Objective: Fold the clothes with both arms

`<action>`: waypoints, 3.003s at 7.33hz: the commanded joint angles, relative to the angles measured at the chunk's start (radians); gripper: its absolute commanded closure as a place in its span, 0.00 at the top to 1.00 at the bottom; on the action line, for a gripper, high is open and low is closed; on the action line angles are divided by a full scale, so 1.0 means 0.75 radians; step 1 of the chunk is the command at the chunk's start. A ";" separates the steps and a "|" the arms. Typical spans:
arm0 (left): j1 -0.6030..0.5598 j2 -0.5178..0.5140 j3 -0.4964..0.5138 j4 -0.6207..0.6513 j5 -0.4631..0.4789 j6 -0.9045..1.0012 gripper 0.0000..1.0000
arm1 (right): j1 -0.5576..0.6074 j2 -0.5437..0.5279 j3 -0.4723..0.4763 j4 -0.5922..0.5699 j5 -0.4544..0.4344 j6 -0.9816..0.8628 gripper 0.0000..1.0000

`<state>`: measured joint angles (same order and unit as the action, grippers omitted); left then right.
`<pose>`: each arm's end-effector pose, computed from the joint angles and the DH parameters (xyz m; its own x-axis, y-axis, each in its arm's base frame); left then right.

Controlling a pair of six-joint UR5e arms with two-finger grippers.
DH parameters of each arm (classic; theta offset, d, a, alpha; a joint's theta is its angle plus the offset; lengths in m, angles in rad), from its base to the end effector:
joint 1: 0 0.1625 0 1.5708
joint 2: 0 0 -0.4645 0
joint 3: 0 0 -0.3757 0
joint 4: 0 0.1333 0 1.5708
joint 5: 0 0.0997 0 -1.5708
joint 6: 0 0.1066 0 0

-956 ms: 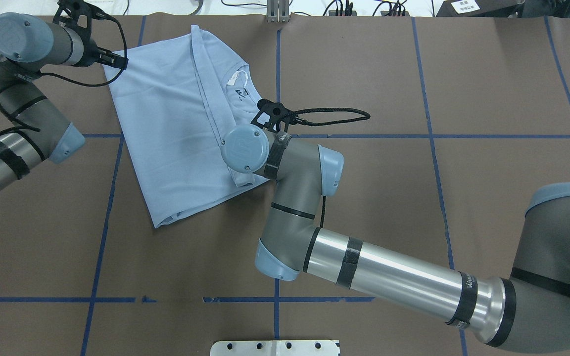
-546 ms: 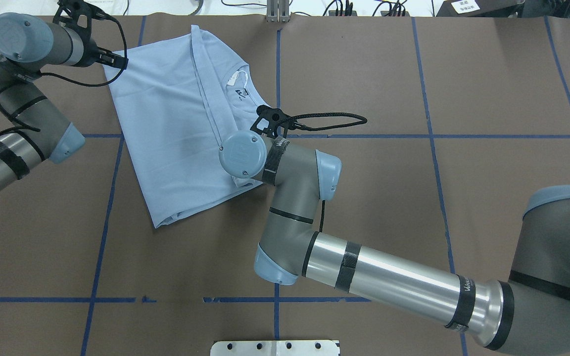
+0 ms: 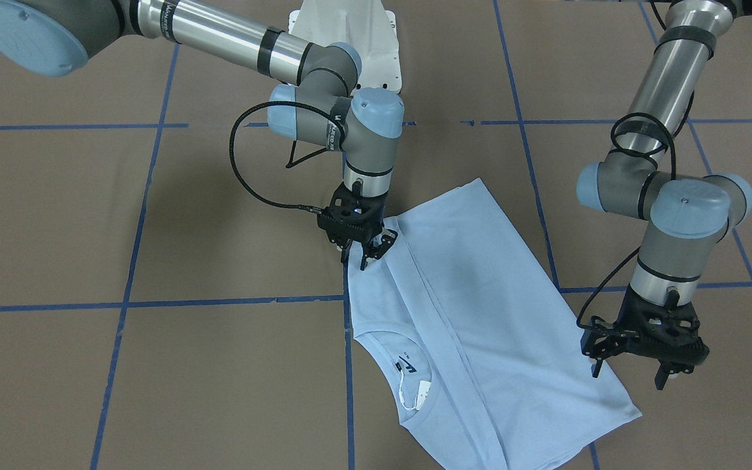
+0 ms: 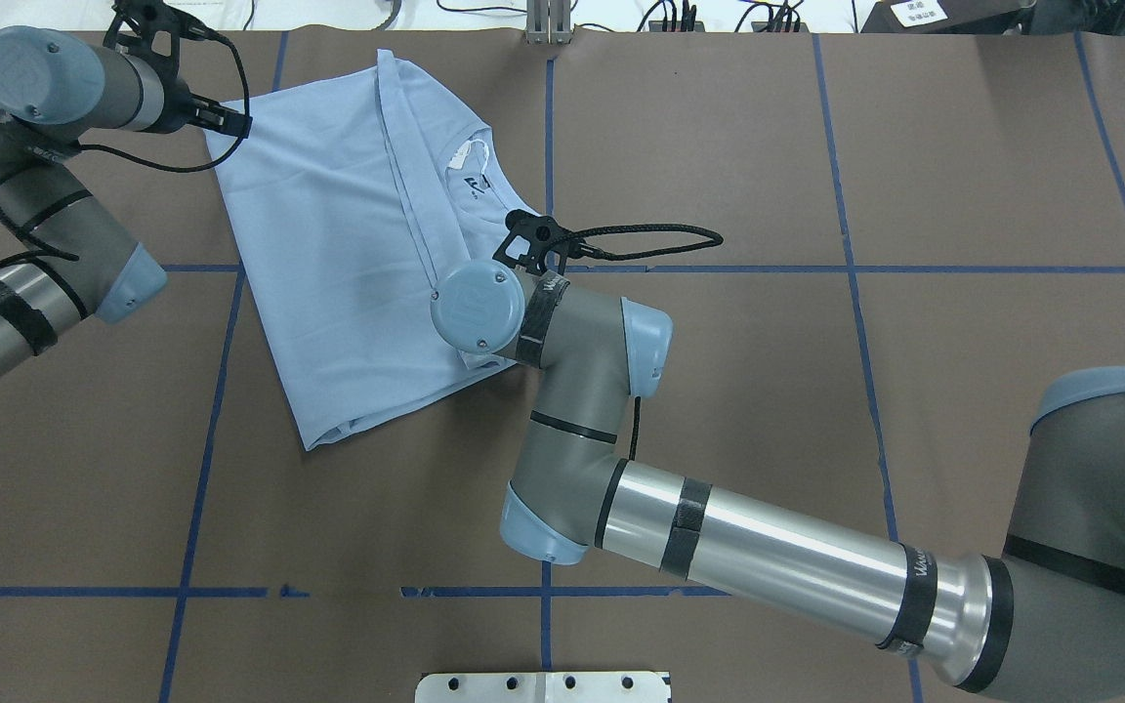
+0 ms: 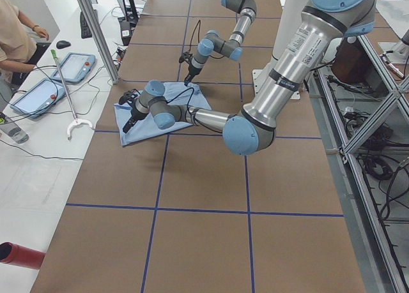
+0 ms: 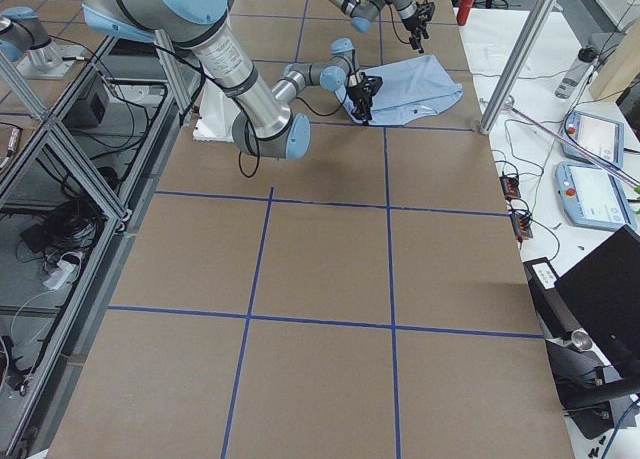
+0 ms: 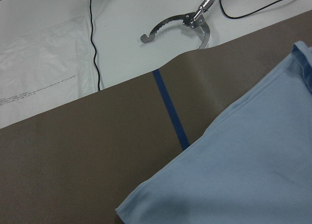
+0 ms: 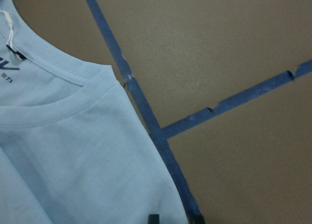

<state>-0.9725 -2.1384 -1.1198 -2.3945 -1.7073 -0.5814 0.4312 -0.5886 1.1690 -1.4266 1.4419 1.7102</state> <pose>0.3338 -0.7006 0.4922 0.8147 0.2747 -0.5106 0.1381 0.7634 0.6310 -0.7064 -0.4868 0.2274 0.6053 0.4302 0.6698 -0.5816 0.8134 0.0032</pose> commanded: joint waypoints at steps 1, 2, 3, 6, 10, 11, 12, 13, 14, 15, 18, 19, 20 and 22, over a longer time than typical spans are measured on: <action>0.000 0.002 0.000 0.000 0.000 0.000 1.00 | 0.002 0.003 0.012 0.000 0.000 0.008 0.00; 0.000 0.002 -0.002 0.000 0.000 0.000 1.00 | 0.014 -0.001 0.046 -0.002 0.004 -0.004 0.00; 0.000 0.002 0.000 0.000 0.000 0.000 1.00 | 0.032 -0.047 0.128 -0.039 0.016 -0.024 0.00; 0.000 0.002 -0.004 0.000 0.000 0.000 1.00 | 0.027 -0.551 0.748 -0.118 0.016 -0.065 0.00; 0.000 0.006 -0.004 -0.024 -0.004 0.000 1.00 | -0.379 -0.909 1.178 -0.241 -0.261 0.132 0.00; 0.000 0.006 -0.004 -0.025 -0.006 0.000 1.00 | -0.476 -0.907 1.196 -0.310 -0.331 0.194 0.00; 0.000 0.006 -0.004 -0.025 -0.006 0.000 1.00 | -0.552 -0.907 1.219 -0.353 -0.384 0.251 0.00; 0.002 0.006 -0.006 -0.027 -0.006 0.000 1.00 | -0.591 -0.911 1.217 -0.366 -0.417 0.264 0.00; 0.002 0.010 -0.010 -0.027 -0.006 0.000 1.00 | -0.595 -0.913 1.215 -0.366 -0.417 0.260 0.37; 0.002 0.012 -0.012 -0.033 -0.006 0.000 1.00 | -0.603 -0.925 1.219 -0.374 -0.419 0.244 0.99; 0.004 0.014 -0.010 -0.041 -0.006 -0.002 1.00 | -0.634 -0.901 1.215 -0.358 -0.413 -0.030 1.00; 0.004 0.014 -0.010 -0.041 -0.006 -0.002 1.00 | -0.663 -0.870 1.207 -0.354 -0.419 -0.109 1.00; 0.006 0.014 -0.010 -0.041 -0.006 -0.002 1.00 | -0.669 -0.860 1.209 -0.352 -0.419 -0.183 1.00; 0.012 0.016 -0.006 -0.047 -0.006 -0.002 1.00 | -0.669 -0.843 1.200 -0.283 -0.421 -0.302 0.95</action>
<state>-0.9662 -2.1271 -1.1264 -2.4270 -1.7119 -0.5829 -0.0689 -1.2269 2.0739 -1.6780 1.1273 1.5378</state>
